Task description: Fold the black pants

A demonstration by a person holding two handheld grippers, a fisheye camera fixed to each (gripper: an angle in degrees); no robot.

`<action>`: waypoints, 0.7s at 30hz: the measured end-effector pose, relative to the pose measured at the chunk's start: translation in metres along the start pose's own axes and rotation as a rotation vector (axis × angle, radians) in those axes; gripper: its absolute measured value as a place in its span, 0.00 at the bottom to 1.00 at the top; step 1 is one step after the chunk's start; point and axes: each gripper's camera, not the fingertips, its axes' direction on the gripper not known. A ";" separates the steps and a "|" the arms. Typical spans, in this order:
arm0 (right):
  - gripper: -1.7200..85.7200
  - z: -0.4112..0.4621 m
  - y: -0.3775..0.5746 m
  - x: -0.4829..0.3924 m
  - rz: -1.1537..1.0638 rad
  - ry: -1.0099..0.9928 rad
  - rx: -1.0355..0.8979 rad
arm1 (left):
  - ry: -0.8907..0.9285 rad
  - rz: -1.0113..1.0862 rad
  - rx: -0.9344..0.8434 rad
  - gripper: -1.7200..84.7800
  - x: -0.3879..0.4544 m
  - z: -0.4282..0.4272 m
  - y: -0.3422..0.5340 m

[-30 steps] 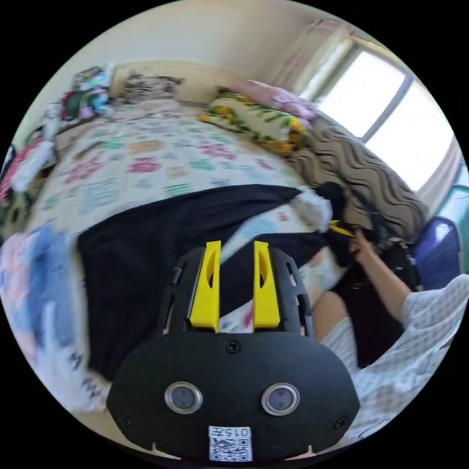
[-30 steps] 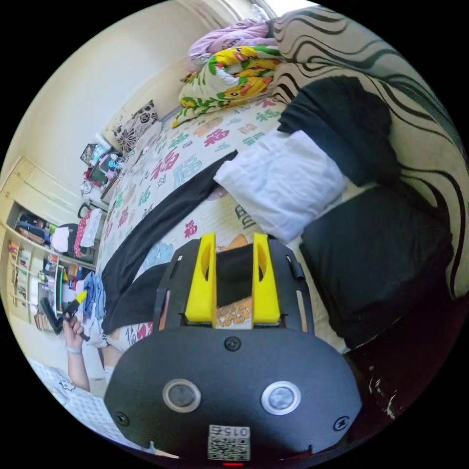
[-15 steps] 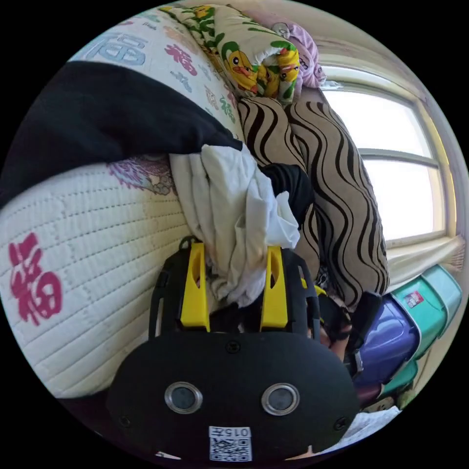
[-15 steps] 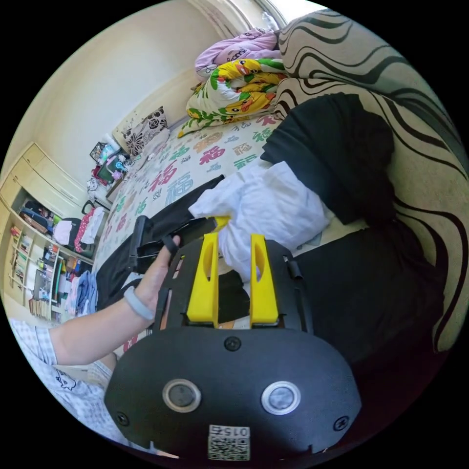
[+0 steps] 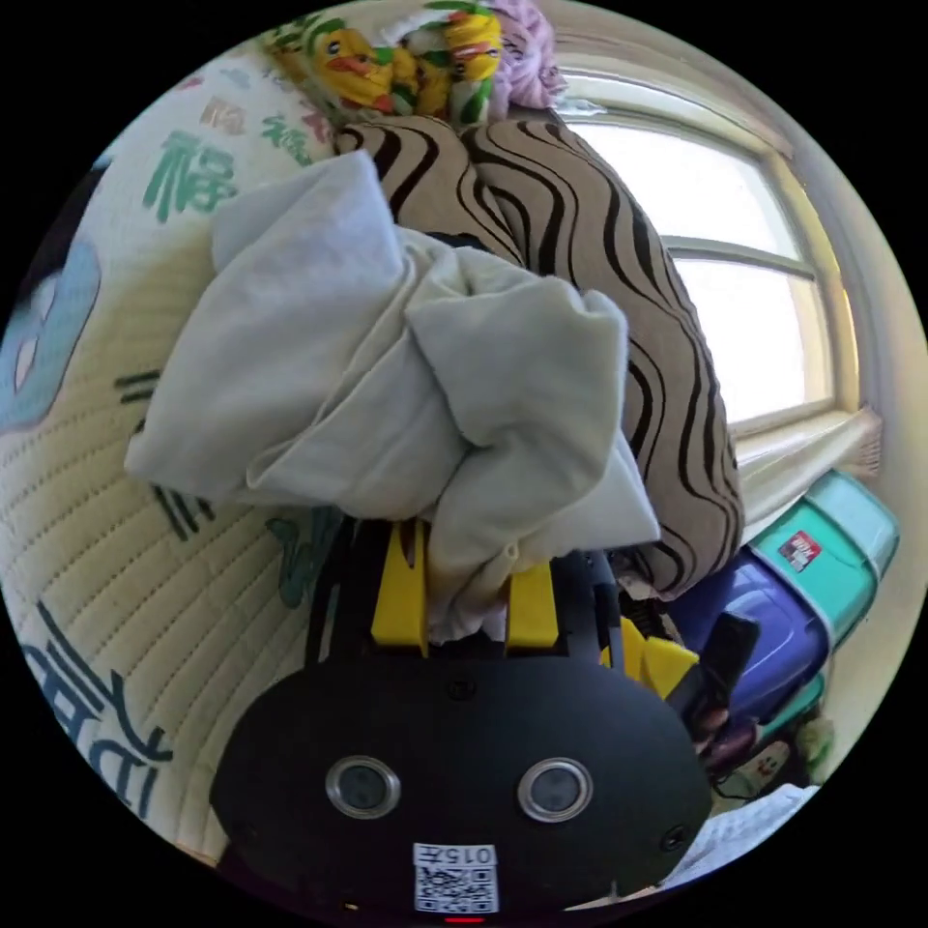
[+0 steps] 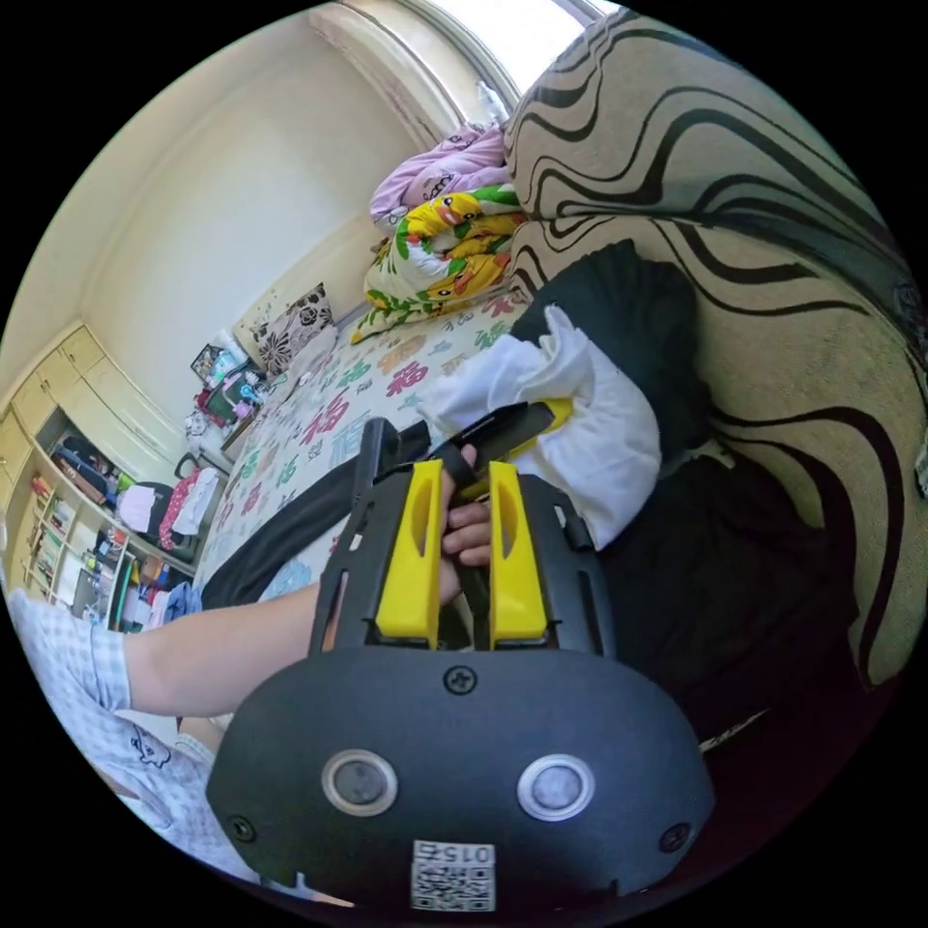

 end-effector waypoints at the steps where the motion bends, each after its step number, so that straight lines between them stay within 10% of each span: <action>1: 0.12 0.000 0.000 -0.001 0.003 -0.019 -0.008 | 0.040 -0.100 -0.023 0.15 -0.022 -0.006 0.006; 5: 0.12 0.007 0.000 -0.019 0.017 -0.058 -0.026 | 0.091 -0.278 -0.116 0.16 -0.057 -0.021 0.037; 11: 0.13 0.032 -0.024 -0.082 -0.114 -0.005 -0.119 | 0.099 -0.011 -0.235 0.15 -0.021 -0.101 0.076; 16: 0.14 0.108 -0.072 -0.112 -0.046 0.005 -0.268 | -0.541 0.305 -0.036 0.15 0.011 -0.235 0.079; 21: 0.16 0.177 -0.103 -0.111 0.154 0.167 -0.349 | -0.740 0.288 -0.079 0.15 -0.005 -0.253 0.021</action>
